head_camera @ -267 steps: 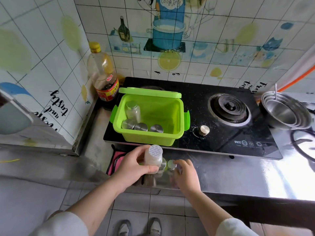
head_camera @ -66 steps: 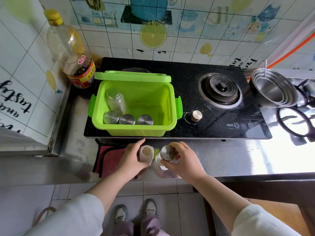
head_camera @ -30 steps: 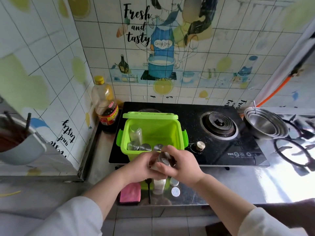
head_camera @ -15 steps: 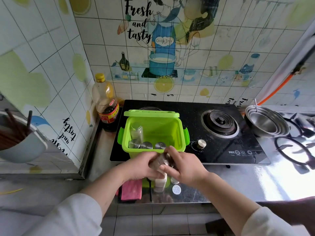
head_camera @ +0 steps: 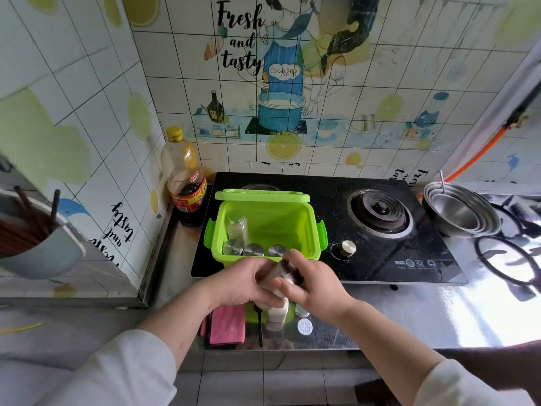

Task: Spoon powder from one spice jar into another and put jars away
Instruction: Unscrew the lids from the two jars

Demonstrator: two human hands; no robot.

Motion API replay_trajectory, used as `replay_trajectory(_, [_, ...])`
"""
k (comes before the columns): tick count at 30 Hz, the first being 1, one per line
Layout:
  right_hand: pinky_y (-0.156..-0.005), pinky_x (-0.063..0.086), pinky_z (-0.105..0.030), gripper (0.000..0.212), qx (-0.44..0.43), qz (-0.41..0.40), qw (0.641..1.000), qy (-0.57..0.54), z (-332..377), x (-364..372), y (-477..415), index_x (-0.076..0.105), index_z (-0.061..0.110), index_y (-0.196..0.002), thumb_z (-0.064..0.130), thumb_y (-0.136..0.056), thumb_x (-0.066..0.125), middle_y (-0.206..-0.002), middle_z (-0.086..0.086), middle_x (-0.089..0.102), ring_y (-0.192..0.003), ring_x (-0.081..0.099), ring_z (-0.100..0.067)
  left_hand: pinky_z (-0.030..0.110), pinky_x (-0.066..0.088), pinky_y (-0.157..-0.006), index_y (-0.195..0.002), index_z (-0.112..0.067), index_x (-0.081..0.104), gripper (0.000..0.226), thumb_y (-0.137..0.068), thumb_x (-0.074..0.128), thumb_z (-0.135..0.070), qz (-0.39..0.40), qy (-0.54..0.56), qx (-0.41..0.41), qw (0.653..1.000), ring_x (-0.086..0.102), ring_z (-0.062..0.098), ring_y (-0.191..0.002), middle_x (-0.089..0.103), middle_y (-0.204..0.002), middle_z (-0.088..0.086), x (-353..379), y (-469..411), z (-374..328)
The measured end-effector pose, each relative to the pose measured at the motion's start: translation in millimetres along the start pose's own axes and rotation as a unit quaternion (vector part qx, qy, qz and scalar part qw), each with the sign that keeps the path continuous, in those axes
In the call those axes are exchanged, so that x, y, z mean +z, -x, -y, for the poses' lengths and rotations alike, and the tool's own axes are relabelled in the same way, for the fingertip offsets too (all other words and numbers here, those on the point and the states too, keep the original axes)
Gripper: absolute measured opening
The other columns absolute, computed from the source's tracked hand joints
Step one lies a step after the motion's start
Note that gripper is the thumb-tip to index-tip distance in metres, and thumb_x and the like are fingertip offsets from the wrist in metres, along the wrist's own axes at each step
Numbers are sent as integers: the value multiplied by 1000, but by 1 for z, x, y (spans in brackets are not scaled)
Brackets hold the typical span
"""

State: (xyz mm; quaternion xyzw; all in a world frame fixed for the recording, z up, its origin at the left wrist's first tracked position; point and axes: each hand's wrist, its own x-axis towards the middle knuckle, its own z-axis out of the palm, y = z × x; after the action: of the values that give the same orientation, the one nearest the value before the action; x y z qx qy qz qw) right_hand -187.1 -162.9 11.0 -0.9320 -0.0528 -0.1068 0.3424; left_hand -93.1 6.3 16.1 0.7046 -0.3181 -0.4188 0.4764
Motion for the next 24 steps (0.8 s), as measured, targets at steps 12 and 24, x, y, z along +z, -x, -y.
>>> replay_trajectory(12, [-75,43,-25,44,-137,89,985,53,0,-10,-8,45,13,-129,28,-89,59,-107,-3,47,-90,49,-18,31,50,-86,-101,-18,66,35,-71,81,-8,13,-30,-24,999,65,9,-91,70,-94,-6,-11,3,6])
replay_trajectory(24, [-77,50,-31,47,-92,93,991,34,-7,0,-7,49,16,-125,30,-81,61,-114,-2,46,-96,52,-20,28,52,-92,-115,-25,63,51,-69,85,-20,-35,-78,-34,996,64,5,-103,70,-109,-9,-3,-3,13])
